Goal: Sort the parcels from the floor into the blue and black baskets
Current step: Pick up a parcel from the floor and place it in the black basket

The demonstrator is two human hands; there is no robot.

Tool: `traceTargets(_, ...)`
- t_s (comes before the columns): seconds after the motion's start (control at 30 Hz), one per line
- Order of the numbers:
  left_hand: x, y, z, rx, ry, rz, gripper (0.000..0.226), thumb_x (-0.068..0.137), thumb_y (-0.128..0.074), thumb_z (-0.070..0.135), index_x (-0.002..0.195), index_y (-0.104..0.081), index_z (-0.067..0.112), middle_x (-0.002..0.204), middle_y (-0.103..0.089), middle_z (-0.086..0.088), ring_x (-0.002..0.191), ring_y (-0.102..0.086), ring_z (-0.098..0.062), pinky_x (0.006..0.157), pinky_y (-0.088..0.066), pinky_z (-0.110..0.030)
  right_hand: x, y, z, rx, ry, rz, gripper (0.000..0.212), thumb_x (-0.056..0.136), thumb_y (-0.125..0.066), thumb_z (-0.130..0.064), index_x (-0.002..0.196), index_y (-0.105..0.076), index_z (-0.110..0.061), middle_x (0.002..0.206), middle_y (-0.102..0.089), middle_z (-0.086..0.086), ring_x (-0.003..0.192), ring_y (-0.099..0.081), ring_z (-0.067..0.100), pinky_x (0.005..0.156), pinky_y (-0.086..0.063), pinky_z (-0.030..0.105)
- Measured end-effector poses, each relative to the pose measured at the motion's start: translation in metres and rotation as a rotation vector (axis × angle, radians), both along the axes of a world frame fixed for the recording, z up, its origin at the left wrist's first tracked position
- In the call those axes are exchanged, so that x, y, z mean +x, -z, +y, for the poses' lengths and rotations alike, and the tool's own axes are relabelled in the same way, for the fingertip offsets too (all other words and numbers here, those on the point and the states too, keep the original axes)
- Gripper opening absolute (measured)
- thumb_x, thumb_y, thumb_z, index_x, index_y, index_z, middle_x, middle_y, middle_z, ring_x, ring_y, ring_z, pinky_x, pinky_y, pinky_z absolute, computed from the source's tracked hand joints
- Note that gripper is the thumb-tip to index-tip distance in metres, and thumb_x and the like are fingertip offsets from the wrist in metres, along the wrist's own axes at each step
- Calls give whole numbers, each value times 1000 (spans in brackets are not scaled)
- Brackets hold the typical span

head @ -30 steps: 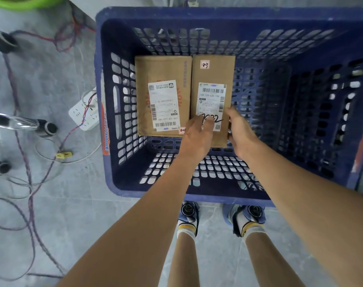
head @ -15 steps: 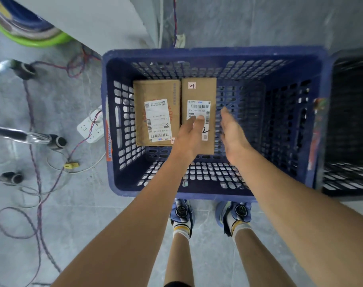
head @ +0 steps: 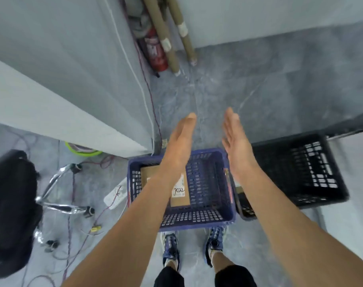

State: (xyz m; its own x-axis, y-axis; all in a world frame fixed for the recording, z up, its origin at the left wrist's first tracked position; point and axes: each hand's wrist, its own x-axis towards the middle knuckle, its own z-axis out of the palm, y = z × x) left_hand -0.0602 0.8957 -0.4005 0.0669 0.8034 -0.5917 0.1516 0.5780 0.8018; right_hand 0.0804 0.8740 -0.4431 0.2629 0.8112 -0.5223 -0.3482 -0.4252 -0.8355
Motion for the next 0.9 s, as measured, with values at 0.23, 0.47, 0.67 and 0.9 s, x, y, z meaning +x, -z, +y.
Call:
traceTargets(0.23,48,-152,11,194,177,-114,94,76,-44,89,155,-45,36,159,-44,15,145,-43,-6,123,-32,-47,57,-181,-10,241,106,-171,56,111,-27,-54,164,-28,-38,160,-36,-26,131,-43,-17,108,-35,11)
traceTargets(0.47,85,-267,-10,321,411,-304,55,105,-41,54,151,-50,25,150,-54,12,132,-53,-4,114,-42,-35,72,-312,-74,413,333,-317,76,96,-33,-72,164,-28,-39,168,-31,-21,152,-29,-3,124,-23,29)
traceTargets(0.67,108,-337,-61,403,692,-407,68,95,-40,65,149,-49,25,149,-54,11,132,-53,-3,115,-42,-40,67,-378,-157,455,590,-391,59,110,-25,-56,165,-27,-36,170,-28,-17,156,-26,3,130,-19,36)
traceTargets(0.9,157,-384,-159,392,1047,-500,53,106,-34,55,145,-52,23,143,-56,11,131,-54,-7,101,-47,-33,66,-431,-284,441,884,-513,58,108,-28,-60,163,-31,-38,168,-32,-18,154,-29,2,130,-22,40)
